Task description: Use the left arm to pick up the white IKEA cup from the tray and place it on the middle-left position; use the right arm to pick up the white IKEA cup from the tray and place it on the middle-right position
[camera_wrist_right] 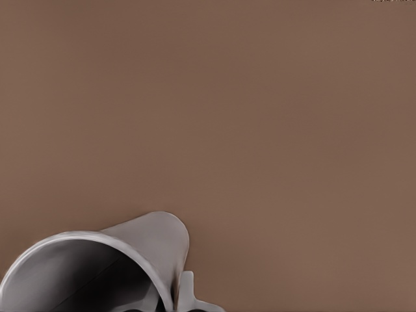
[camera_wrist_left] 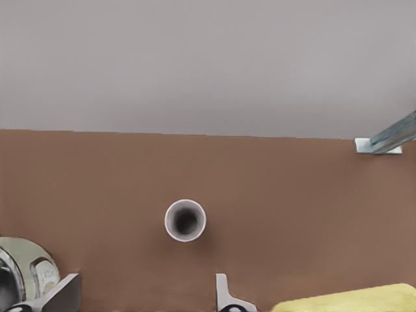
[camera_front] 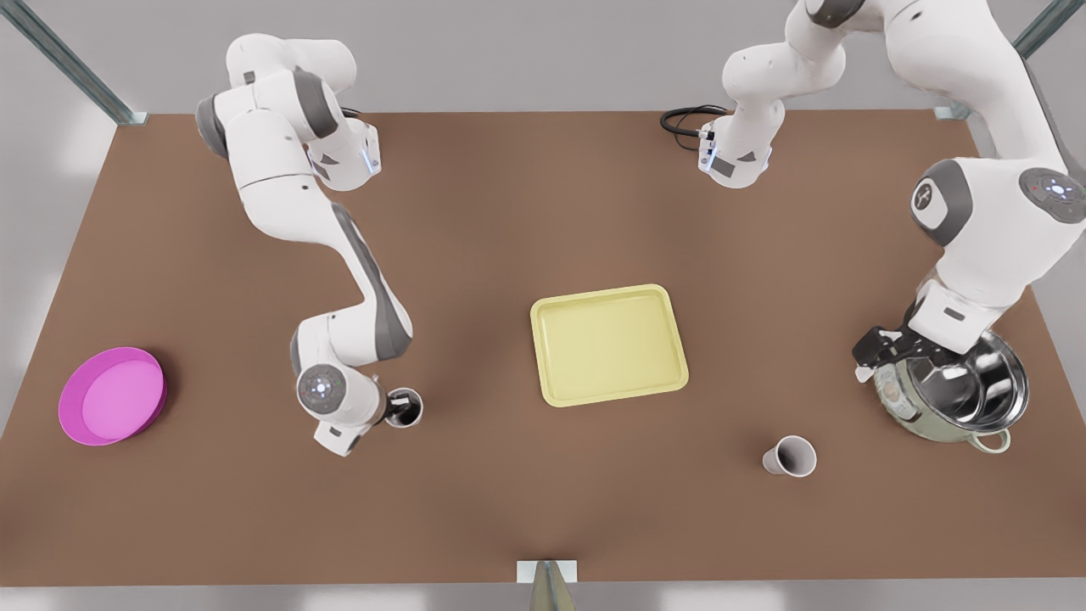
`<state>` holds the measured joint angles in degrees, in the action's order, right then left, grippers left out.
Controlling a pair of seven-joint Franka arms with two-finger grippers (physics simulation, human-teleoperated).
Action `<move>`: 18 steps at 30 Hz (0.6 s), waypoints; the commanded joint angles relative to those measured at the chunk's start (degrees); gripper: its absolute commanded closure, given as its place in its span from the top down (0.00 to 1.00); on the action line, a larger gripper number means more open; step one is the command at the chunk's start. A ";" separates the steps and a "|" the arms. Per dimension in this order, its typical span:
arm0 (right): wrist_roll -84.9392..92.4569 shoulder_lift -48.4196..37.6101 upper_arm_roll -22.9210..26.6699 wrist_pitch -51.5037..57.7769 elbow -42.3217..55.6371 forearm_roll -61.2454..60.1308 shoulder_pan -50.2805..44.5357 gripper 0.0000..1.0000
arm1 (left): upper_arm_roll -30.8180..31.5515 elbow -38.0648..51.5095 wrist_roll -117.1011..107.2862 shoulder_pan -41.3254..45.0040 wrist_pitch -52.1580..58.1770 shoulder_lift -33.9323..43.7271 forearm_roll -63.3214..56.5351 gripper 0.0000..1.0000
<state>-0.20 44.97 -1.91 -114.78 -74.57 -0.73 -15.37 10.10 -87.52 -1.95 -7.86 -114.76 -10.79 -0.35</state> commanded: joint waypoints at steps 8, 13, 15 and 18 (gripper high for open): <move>17.25 2.66 -0.20 -2.38 1.01 1.34 -0.01 0.25 | -0.08 3.32 3.62 2.85 17.37 -1.43 -0.79 1.00; 17.42 2.57 -0.29 -1.41 1.44 0.20 0.08 0.58 | -0.08 3.32 3.70 2.68 17.37 -1.78 -0.88 1.00; 17.51 2.57 -0.29 -1.41 1.44 0.20 0.08 0.64 | -0.08 3.40 3.62 2.77 17.37 -1.78 -0.88 1.00; 16.37 1.26 -0.29 10.00 5.75 -4.28 -0.10 0.86 | 0.01 3.40 3.53 2.94 17.37 -1.78 -0.96 1.00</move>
<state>11.18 46.54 -2.15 -113.10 -70.25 -2.50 -15.39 10.07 -84.14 0.42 -4.92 -98.28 -12.63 -1.23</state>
